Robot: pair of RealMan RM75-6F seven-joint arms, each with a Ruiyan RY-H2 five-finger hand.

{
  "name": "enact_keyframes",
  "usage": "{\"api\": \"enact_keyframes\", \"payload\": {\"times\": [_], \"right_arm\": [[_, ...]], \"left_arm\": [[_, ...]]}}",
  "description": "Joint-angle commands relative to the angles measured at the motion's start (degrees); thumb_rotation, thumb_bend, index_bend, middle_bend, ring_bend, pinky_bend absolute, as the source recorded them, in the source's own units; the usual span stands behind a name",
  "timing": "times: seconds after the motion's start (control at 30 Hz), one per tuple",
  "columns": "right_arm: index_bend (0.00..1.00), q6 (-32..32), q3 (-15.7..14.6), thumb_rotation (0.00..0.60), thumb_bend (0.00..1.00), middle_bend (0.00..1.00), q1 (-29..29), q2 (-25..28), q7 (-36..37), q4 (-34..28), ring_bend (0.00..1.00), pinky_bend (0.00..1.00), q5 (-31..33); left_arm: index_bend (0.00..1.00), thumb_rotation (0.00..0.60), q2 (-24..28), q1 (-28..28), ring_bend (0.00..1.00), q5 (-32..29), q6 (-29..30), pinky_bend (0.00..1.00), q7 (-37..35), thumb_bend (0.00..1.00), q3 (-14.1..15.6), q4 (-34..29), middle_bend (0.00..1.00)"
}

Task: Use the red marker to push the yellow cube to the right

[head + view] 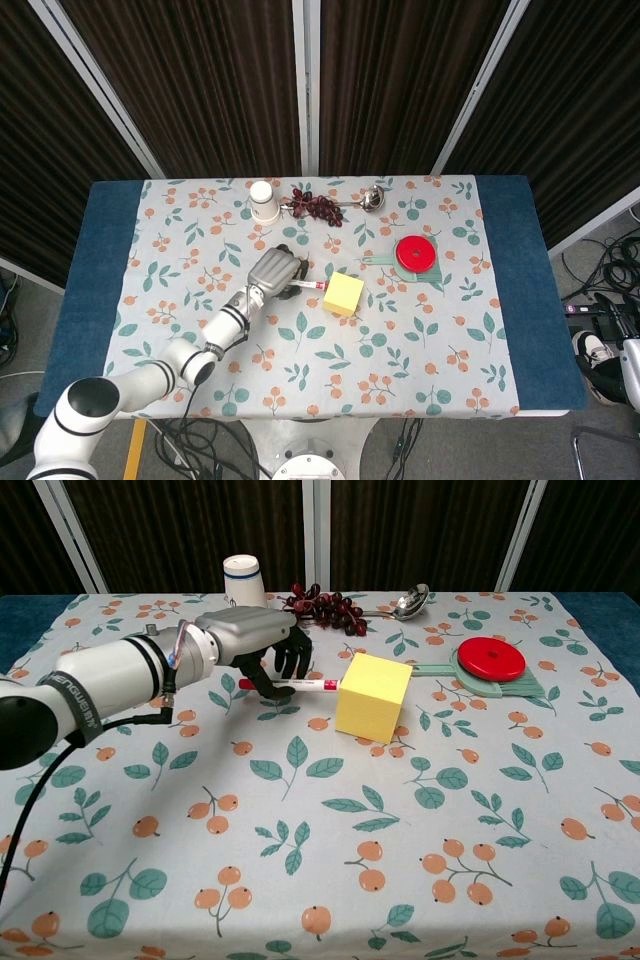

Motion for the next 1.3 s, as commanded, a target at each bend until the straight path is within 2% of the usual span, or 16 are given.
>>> {"api": "enact_keyframes", "payload": {"times": [0.03, 0.47, 0.67, 0.83, 1.0, 1.2, 1.3], "right_arm": [[0.08, 0.0, -0.06, 0.6, 0.12, 0.21, -0.07, 0.02, 0.17, 0.16, 0.03, 0.12, 0.0], [0.08, 0.52, -0.23, 0.6, 0.12, 0.21, -0.37, -0.14, 0.97, 0.77, 0.03, 0.12, -0.42], [0.08, 0.63, -0.2, 0.6, 0.12, 0.21, -0.32, -0.02, 1.23, 0.86, 0.03, 0.12, -0.66], [0.08, 0.62, -0.2, 0.6, 0.12, 0.21, -0.02, -0.24, 1.54, 1.04, 0.03, 0.12, -1.21], [0.08, 0.39, -0.19, 0.6, 0.12, 0.21, 0.46, -0.64, 1.55, 1.08, 0.03, 0.12, -1.77], [0.07, -0.1, -0.18, 0.6, 0.12, 0.21, 1.05, -0.94, 1.06, 0.72, 0.03, 0.12, -2.12], [0.08, -0.34, -0.12, 0.6, 0.12, 0.21, 1.4, -0.91, 0.58, 0.25, 0.03, 0.12, -2.3]], "left_arm": [[0.63, 0.6, -0.74, -1.06, 0.45, -1.16, -0.63, 0.27, 2.13, 0.43, -0.8, -1.63, 0.69], [0.63, 0.6, -1.05, -2.7, 0.46, -6.28, -1.4, 0.27, 11.08, 0.43, -2.35, -9.0, 0.69], [0.63, 0.6, 2.86, 0.22, 0.45, -7.08, 2.54, 0.27, 11.77, 0.43, -2.25, -11.58, 0.69], [0.63, 0.6, 9.26, 6.08, 0.45, -6.22, 7.26, 0.27, 10.79, 0.43, 0.7, -15.22, 0.69], [0.63, 0.6, 14.81, 12.5, 0.45, -4.51, 11.35, 0.27, 8.88, 0.43, 5.27, -17.46, 0.69], [0.62, 0.6, 17.85, 17.85, 0.45, -1.56, 14.06, 0.27, 6.38, 0.43, 10.33, -17.64, 0.67], [0.59, 0.6, 18.07, 18.91, 0.45, -1.62, 13.53, 0.27, 6.23, 0.42, 11.14, -17.83, 0.65]]}}
